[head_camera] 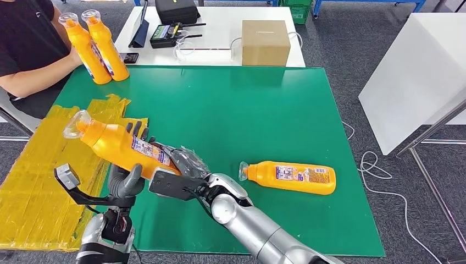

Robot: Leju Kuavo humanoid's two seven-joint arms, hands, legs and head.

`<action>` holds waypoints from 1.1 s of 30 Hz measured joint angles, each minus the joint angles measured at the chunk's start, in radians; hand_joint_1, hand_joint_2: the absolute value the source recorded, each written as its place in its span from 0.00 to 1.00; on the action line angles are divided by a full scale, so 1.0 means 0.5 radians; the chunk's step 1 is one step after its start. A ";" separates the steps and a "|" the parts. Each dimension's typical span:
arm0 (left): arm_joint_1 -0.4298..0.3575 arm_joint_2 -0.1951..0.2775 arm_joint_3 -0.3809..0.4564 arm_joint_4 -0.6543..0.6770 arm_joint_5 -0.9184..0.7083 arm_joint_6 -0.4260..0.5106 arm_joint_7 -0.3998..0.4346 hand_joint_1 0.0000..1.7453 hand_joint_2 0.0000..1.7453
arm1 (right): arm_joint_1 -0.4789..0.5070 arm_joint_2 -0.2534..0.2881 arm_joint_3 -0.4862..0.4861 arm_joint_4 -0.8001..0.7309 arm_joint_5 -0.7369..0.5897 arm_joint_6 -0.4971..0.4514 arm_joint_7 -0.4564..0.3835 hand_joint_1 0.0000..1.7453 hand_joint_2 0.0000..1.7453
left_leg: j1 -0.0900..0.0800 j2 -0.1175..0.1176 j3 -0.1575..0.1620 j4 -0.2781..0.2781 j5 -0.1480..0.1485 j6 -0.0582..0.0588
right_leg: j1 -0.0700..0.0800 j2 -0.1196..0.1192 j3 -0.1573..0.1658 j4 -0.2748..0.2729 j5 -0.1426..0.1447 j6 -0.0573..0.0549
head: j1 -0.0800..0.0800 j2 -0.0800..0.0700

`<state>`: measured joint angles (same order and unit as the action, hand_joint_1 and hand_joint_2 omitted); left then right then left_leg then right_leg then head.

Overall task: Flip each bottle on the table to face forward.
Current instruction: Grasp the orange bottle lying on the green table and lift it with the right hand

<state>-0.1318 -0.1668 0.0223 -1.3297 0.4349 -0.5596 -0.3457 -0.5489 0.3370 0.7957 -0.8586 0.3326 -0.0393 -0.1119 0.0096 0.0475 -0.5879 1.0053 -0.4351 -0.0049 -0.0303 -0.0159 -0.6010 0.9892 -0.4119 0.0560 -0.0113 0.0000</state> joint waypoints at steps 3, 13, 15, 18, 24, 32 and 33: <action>-0.004 0.024 -0.067 0.040 0.043 0.006 0.004 0.00 1.00 | -0.040 0.015 0.057 0.077 -0.017 -0.011 -0.023 1.00 1.00 | 0.000 -0.001 0.000 0.000 0.000 0.000 | 0.000 0.000 0.000 0.000 0.000 0.000 | 0.000 0.000; -0.004 0.068 -0.123 0.074 0.061 0.009 0.019 0.00 1.00 | -0.057 0.026 0.084 0.166 -0.011 -0.010 -0.043 1.00 1.00 | -0.001 -0.001 -0.001 0.000 0.000 0.000 | 0.000 0.000 0.000 0.000 0.000 0.000 | 0.000 0.000; -0.004 0.072 -0.125 0.075 0.061 0.010 0.019 0.00 1.00 | -0.059 0.027 0.084 0.176 -0.011 -0.010 -0.043 1.00 1.00 | -0.001 -0.001 -0.001 0.000 0.000 0.000 | 0.000 0.000 0.000 0.000 0.000 0.000 | 0.000 0.000; -0.004 0.075 -0.127 0.076 0.061 0.009 0.019 0.00 1.00 | -0.064 0.030 0.085 0.189 -0.011 -0.010 -0.043 1.00 1.00 | -0.001 -0.001 -0.001 0.000 0.000 0.000 | 0.000 0.000 0.000 0.000 0.000 0.000 | 0.000 0.000; -0.004 0.080 -0.128 0.078 0.061 0.010 0.020 0.00 1.00 | -0.068 0.037 0.085 0.204 -0.011 -0.010 -0.043 1.00 1.00 | -0.001 -0.001 -0.001 0.000 0.000 0.000 | 0.000 0.000 0.000 0.000 0.000 0.000 | 0.000 0.000; -0.004 0.080 -0.132 0.085 0.050 0.029 0.017 0.75 1.00 | -0.070 0.039 0.085 0.221 -0.011 0.004 -0.043 1.00 1.00 | -0.001 -0.001 -0.001 0.000 0.000 0.000 | 0.000 0.000 0.000 0.000 0.000 0.000 | 0.000 0.000; -0.004 0.080 -0.134 0.085 0.043 0.035 0.012 1.00 1.00 | -0.070 0.039 0.085 0.224 -0.012 0.006 -0.043 1.00 1.00 | -0.001 -0.001 -0.001 0.000 0.000 0.000 | 0.000 0.000 0.000 0.000 0.000 0.000 | 0.000 0.000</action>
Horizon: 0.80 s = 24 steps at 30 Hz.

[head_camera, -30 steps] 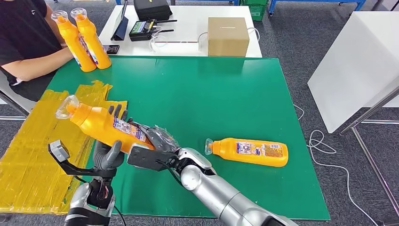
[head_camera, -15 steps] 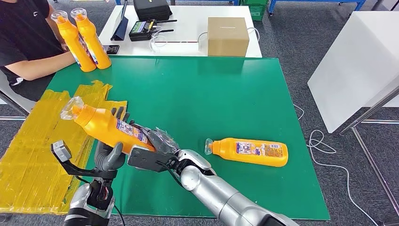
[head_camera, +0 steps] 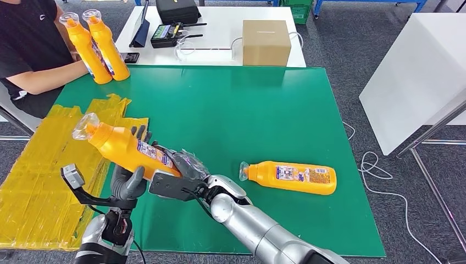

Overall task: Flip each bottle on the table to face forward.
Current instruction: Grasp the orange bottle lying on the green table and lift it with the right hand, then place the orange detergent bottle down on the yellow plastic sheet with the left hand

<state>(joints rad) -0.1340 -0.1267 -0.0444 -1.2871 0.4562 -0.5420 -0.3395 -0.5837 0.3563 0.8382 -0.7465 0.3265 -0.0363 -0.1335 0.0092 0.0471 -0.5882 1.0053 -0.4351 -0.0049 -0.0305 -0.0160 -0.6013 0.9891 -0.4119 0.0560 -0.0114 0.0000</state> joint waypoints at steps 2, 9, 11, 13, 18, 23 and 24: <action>0.000 0.000 -0.004 0.000 -0.016 0.013 -0.016 1.00 1.00 | 0.000 0.000 0.001 0.007 -0.002 0.005 -0.001 1.00 1.00 | 0.000 0.000 0.000 0.000 0.000 0.000 | 0.000 0.000 0.000 0.000 0.000 0.000 | 0.000 0.000; 0.002 -0.001 -0.007 0.000 -0.038 0.033 -0.058 1.00 1.00 | -0.001 0.005 0.001 0.030 -0.002 0.020 -0.005 1.00 1.00 | 0.000 0.000 0.000 0.000 0.000 0.000 | 0.000 0.000 0.000 0.000 0.000 0.000 | 0.000 0.000; 0.002 -0.002 -0.006 0.000 -0.040 0.040 -0.059 1.00 1.00 | -0.001 0.005 0.001 0.037 0.001 0.021 -0.005 1.00 1.00 | 0.000 0.000 0.000 0.000 0.000 0.000 | 0.000 0.000 0.000 0.000 0.000 0.000 | 0.000 0.000; 0.003 -0.002 -0.005 0.000 -0.041 0.046 -0.060 1.00 1.00 | -0.005 0.006 0.001 0.044 0.005 0.021 -0.005 1.00 1.00 | 0.000 0.000 0.000 0.000 0.000 0.000 | 0.000 0.000 0.000 0.000 0.000 0.000 | 0.000 0.000; 0.007 -0.002 0.001 0.000 -0.037 0.052 -0.064 1.00 1.00 | -0.020 0.007 -0.001 0.061 0.019 0.018 -0.005 1.00 1.00 | 0.000 0.000 0.000 0.000 0.000 0.000 | 0.000 0.000 0.000 0.000 0.000 0.000 | 0.000 0.000; 0.038 -0.001 0.018 -0.014 -0.025 0.038 -0.086 1.00 1.00 | -0.019 0.013 -0.002 0.063 0.030 0.010 -0.005 1.00 1.00 | 0.000 0.000 0.000 0.000 0.000 0.000 | 0.000 0.000 0.000 0.000 0.000 0.000 | 0.000 0.000; 0.044 -0.001 0.021 -0.021 -0.024 0.036 -0.089 1.00 1.00 | -0.019 0.014 -0.002 0.063 0.031 0.007 -0.005 1.00 1.00 | 0.000 0.000 0.000 0.000 0.000 0.000 | 0.000 0.000 0.000 0.000 0.000 0.000 | 0.000 0.000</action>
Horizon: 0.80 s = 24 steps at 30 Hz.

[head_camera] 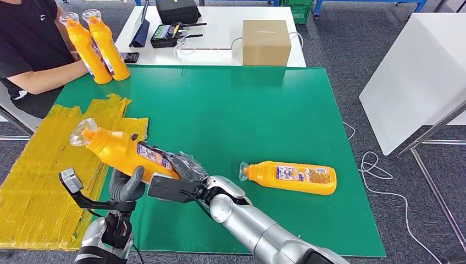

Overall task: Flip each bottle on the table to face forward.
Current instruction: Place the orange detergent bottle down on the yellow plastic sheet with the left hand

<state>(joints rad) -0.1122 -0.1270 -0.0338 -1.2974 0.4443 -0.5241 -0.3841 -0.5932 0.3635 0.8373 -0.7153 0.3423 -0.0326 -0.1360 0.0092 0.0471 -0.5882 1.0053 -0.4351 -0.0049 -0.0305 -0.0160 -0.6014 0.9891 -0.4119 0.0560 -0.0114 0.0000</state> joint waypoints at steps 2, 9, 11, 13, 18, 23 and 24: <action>0.007 0.000 0.006 -0.011 0.001 -0.002 -0.003 1.00 1.00 | 0.000 0.001 0.000 0.000 0.002 -0.004 0.000 1.00 1.00 | 0.000 0.000 0.000 0.000 0.000 0.000 | 0.000 0.000 0.000 0.000 0.000 0.000 | 0.000 0.000; 0.013 0.000 0.016 -0.027 0.001 -0.003 -0.004 1.00 1.00 | 0.000 0.002 0.000 0.000 0.005 -0.008 0.000 0.50 1.00 | 0.000 0.000 0.000 0.000 0.000 0.000 | 0.000 0.000 0.000 0.000 0.000 0.000 | 0.000 0.000; 0.014 -0.001 0.018 -0.030 -0.002 -0.003 -0.004 1.00 1.00 | 0.002 0.002 -0.003 0.000 0.021 -0.019 0.000 0.00 0.75 | 0.000 0.000 0.000 0.000 0.000 0.000 | 0.000 0.000 0.000 0.000 0.000 0.000 | 0.000 0.000; 0.014 -0.001 0.019 -0.031 -0.023 0.003 -0.008 1.00 1.00 | 0.007 0.002 -0.016 -0.002 0.052 -0.040 -0.001 0.00 0.25 | 0.000 0.000 0.000 0.000 0.000 0.000 | 0.000 0.000 0.000 0.000 0.000 0.000 | 0.000 0.000; -0.005 0.002 0.058 -0.068 -0.435 0.321 -0.166 1.00 1.00 | 0.060 -0.030 -0.105 -0.099 0.132 -0.118 -0.013 0.00 0.00 | 0.000 0.000 0.000 0.000 0.000 0.000 | 0.000 0.000 0.000 0.000 0.000 0.000 | 0.001 0.000; -0.087 0.044 0.231 -0.137 -1.198 1.051 -0.322 1.00 1.00 | 0.171 -0.139 -0.275 -0.395 0.192 -0.141 -0.012 0.00 0.00 | 0.000 0.000 0.000 0.000 0.000 0.000 | 0.000 0.000 0.000 0.000 0.000 0.000 | 0.000 0.000; -0.100 0.061 0.278 -0.143 -1.317 1.178 -0.342 1.00 1.00 | 0.189 -0.165 -0.310 -0.454 0.200 -0.137 -0.008 0.00 0.00 | 0.000 0.000 0.000 0.000 0.000 0.000 | 0.000 0.000 0.000 0.000 0.000 0.000 | 0.000 0.000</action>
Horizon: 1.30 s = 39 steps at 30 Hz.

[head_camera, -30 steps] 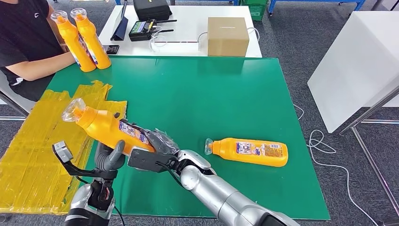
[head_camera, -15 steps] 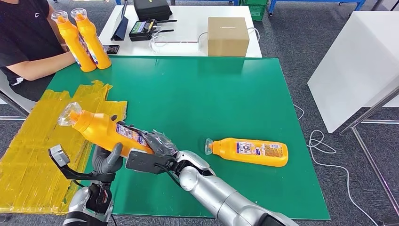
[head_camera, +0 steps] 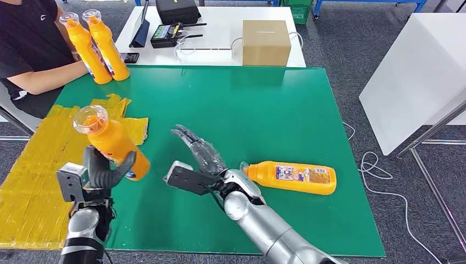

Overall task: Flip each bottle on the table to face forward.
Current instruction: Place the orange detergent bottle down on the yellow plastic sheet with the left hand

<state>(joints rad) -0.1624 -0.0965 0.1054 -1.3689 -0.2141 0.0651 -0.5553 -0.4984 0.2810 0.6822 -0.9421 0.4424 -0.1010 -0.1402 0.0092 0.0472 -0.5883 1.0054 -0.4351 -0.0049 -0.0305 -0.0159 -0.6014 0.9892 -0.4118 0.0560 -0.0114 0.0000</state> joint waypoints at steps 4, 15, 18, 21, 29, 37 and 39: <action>-0.002 0.077 0.205 -0.028 -0.462 0.556 -0.087 1.00 1.00 | 0.071 -0.122 -0.126 -0.210 0.012 0.023 0.010 0.00 0.00 | 0.000 0.000 0.000 0.000 0.000 0.000 | 0.000 0.000 0.000 0.000 0.000 0.000 | 0.000 0.000; 0.178 0.240 0.728 -0.018 -2.184 1.255 0.161 1.00 1.00 | 0.234 -0.630 -0.345 -0.602 -0.007 0.243 0.062 0.00 1.00 | -0.003 0.000 -0.003 0.000 -0.001 0.001 | -0.003 -0.002 -0.001 -0.003 0.001 0.001 | 0.001 0.000; 0.134 0.313 0.729 0.199 -2.276 1.214 0.317 1.00 1.00 | 0.240 -0.751 -0.349 -0.612 -0.021 0.323 0.094 0.00 1.00 | -0.004 -0.001 -0.002 0.000 0.000 0.003 | -0.004 -0.002 -0.002 -0.004 0.003 0.004 | 0.000 0.000; 0.049 0.448 0.597 0.582 -2.232 1.151 0.465 1.00 1.00 | 0.233 -0.854 -0.341 -0.597 -0.028 0.378 0.114 0.00 1.00 | -0.003 -0.005 -0.003 0.000 0.002 0.004 | -0.003 -0.004 -0.002 -0.003 0.003 0.005 | 0.000 0.000; -0.084 0.605 0.392 1.049 -2.204 1.140 0.501 1.00 1.00 | 0.224 -0.965 -0.323 -0.556 -0.027 0.398 0.124 0.00 1.00 | -0.005 -0.006 -0.004 0.000 0.002 0.005 | -0.005 -0.003 -0.001 -0.003 0.004 0.006 | 0.000 0.000; -0.148 0.658 0.245 1.206 -1.965 0.962 0.322 0.00 0.25 | 0.178 -1.087 -0.289 -0.522 0.011 0.478 0.170 0.00 1.00 | -0.008 -0.010 0.003 -0.001 0.002 0.006 | -0.007 -0.008 0.009 -0.003 0.004 0.006 | -0.001 0.000; -0.153 0.666 0.211 1.220 -1.846 0.878 0.241 0.00 0.00 | 0.152 -1.121 -0.283 -0.497 0.031 0.509 0.191 0.00 1.00 | -0.009 -0.011 0.006 -0.002 0.003 0.007 | -0.008 -0.008 0.013 -0.003 0.004 0.006 | -0.002 0.000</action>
<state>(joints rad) -0.2389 0.2367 0.2111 -0.7587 -1.1371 0.5040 -0.4346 -0.4225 -0.2793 0.5406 -1.1908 0.4580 0.1533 -0.0447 0.0049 0.0417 -0.5853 1.0046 -0.4337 -0.0015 -0.0345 -0.0198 -0.5951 0.9876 -0.4099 0.0592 -0.0122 0.0000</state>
